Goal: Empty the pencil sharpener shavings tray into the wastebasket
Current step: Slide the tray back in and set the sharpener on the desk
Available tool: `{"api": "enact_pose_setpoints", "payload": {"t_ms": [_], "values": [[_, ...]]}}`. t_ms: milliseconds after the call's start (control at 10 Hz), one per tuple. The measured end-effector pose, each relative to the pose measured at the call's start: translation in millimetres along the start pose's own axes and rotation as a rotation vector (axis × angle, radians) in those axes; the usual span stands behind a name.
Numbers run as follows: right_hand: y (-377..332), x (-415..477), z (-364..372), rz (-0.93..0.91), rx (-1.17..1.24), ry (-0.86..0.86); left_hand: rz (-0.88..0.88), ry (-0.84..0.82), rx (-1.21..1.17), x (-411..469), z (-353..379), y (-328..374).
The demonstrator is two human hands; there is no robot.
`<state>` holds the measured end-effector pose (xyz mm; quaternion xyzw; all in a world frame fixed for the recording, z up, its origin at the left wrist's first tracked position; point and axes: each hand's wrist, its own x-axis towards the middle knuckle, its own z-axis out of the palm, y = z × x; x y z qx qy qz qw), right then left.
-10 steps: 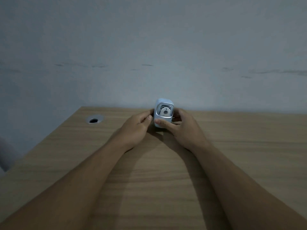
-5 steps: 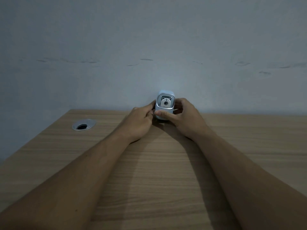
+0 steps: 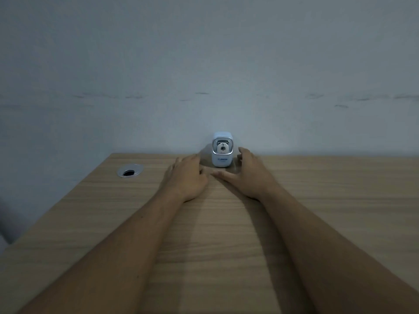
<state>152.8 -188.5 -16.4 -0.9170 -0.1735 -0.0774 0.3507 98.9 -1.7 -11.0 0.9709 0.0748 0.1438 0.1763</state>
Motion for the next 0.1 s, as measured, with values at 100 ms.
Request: {"api": "enact_pose_setpoints", "payload": {"t_ms": [100], "values": [[-5.6, -32.2, -6.8, 0.038, -0.201, 0.007, -0.02, -0.039, 0.037, -29.4, -6.1, -0.3]]}}
